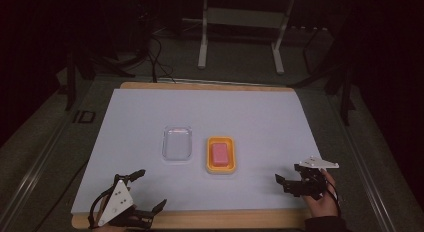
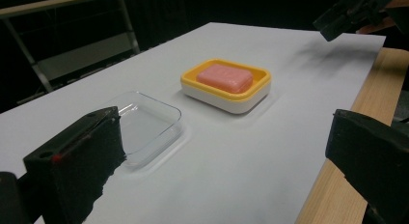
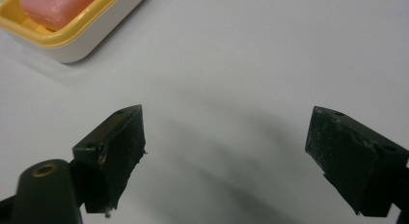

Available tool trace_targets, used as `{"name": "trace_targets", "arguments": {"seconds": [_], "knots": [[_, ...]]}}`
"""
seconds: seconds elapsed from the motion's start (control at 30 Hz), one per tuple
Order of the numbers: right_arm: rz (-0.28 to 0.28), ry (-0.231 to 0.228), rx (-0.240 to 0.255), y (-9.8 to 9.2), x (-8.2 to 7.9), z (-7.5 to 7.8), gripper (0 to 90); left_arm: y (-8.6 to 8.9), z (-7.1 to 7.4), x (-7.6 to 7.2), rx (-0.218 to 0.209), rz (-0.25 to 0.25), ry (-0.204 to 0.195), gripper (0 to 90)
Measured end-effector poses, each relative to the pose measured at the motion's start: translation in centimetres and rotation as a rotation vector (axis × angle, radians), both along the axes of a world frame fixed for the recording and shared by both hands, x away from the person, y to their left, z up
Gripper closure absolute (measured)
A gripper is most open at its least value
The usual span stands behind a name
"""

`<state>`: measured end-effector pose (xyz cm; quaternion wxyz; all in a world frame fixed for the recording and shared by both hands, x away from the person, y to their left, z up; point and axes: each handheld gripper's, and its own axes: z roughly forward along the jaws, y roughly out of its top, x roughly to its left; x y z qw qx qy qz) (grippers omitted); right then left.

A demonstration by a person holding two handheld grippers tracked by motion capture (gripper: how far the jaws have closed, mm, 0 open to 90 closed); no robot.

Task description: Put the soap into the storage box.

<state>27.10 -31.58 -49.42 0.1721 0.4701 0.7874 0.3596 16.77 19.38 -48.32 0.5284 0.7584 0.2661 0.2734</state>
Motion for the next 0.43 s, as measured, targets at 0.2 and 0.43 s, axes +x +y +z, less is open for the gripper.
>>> {"name": "trace_targets", "arguments": {"seconds": [0.2, 0.43], "knots": [[-0.001, -0.003, -0.015, 0.0, 0.09, -0.17, 13.4, 0.03, 0.01, 0.0, -0.002, 0.0, 0.0, 0.3], [0.007, 0.003, -0.028, -0.04, 0.19, -0.34, 13.4, 0.01, 0.01, 0.0, 0.002, -0.005, 0.0, 0.3]]}}
